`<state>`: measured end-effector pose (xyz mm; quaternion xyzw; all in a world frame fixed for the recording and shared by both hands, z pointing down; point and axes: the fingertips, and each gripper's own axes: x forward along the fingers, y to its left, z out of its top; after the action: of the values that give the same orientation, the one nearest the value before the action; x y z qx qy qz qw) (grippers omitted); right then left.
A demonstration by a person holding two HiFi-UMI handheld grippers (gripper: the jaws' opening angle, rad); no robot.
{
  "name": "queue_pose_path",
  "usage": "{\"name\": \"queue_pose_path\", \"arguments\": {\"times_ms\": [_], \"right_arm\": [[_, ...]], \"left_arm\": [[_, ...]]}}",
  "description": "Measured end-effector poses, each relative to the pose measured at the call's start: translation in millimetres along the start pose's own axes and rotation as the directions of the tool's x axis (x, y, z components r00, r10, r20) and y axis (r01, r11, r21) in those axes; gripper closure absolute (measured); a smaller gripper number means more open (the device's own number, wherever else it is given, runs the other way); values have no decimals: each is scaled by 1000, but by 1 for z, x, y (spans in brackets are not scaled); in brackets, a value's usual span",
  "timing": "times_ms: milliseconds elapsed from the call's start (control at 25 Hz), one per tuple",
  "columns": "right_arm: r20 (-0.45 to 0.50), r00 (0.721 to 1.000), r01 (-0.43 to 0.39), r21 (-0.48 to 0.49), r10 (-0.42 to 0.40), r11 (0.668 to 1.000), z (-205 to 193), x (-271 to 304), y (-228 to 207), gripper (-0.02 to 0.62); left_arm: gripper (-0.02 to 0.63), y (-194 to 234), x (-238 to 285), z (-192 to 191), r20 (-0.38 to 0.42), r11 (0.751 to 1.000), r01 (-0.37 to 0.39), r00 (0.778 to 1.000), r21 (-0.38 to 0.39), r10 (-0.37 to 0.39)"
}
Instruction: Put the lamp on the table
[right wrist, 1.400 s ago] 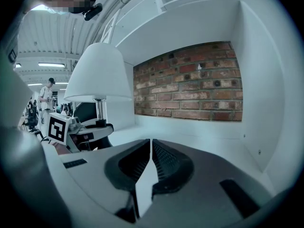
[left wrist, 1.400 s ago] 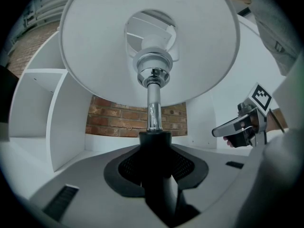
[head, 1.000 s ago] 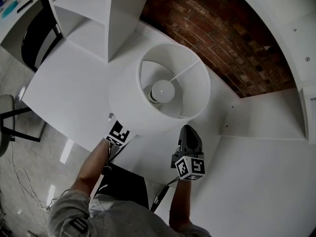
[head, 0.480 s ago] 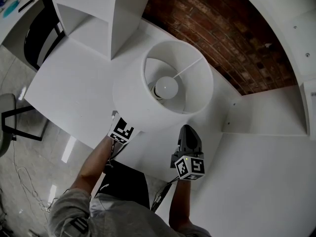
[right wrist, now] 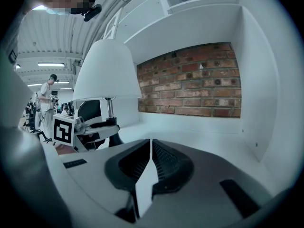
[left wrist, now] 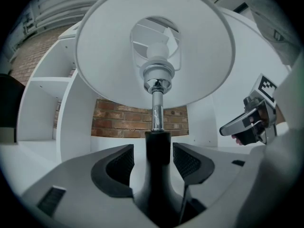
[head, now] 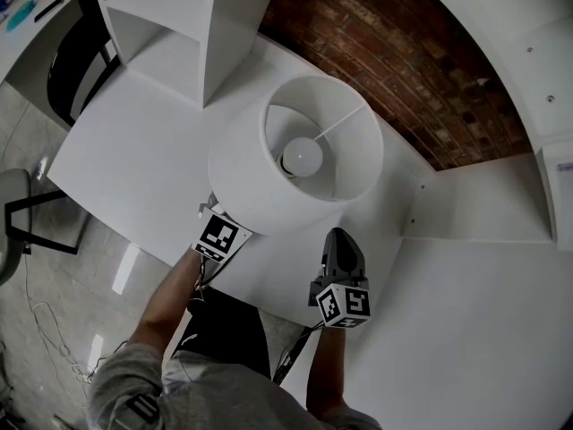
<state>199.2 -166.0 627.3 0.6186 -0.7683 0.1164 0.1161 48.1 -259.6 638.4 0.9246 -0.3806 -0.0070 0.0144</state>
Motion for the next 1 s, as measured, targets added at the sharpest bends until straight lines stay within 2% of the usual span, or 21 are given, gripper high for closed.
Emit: {"name": "queue_pose_path", "arguments": {"times_ms": [400, 680, 1000], "right_arm": [[-4, 1000, -12, 12, 12, 1000, 7, -4, 20, 565], [-11, 1000, -9, 18, 9, 1000, 22, -10, 30, 565], [-26, 1000, -6, 15, 6, 1000, 53, -19, 34, 565]], "left_arm": [[365, 6, -37, -8, -61, 999, -18, 998, -41, 15], [365, 9, -56, 4, -91, 997, -21, 996, -73, 15], [367, 1, -88, 7, -187, 993, -20, 982, -114, -2]]}}
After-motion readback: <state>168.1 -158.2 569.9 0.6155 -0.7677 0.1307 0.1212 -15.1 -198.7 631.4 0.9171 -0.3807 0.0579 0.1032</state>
